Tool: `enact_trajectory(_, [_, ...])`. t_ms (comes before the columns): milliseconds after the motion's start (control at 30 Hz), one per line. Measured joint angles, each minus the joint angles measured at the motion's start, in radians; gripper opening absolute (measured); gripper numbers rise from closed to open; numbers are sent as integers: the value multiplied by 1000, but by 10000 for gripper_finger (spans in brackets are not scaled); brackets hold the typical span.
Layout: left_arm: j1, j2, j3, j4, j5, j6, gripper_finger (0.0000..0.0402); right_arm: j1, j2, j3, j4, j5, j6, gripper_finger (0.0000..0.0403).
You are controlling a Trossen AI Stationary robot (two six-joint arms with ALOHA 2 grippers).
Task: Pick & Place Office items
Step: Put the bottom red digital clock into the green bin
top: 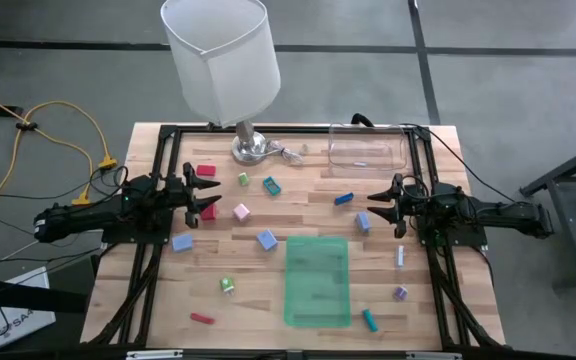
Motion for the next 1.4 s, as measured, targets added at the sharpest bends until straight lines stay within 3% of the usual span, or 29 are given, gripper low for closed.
enact_trajectory(267, [0, 0, 7, -10, -10, -54, 177, 0, 0, 0, 0, 0, 0, 146])
enact_trajectory(467, [0, 3, 70, -133, -79, -39, 177, 0, 0, 0, 0, 0, 0, 146])
enact_trajectory(767, [-70, 128, 162, -168, -140, -38, 177, 0, 0, 0, 0, 0, 0, 146])
enact_trajectory(1067, [-266, 312, 294, -221, -268, -32, 177, 0, 0, 0, 0, 0, 0, 146])
enact_trajectory(1400, [-608, 459, 366, -225, -478, -62, 177, 0, 0, 0, 0, 0, 0, 146])
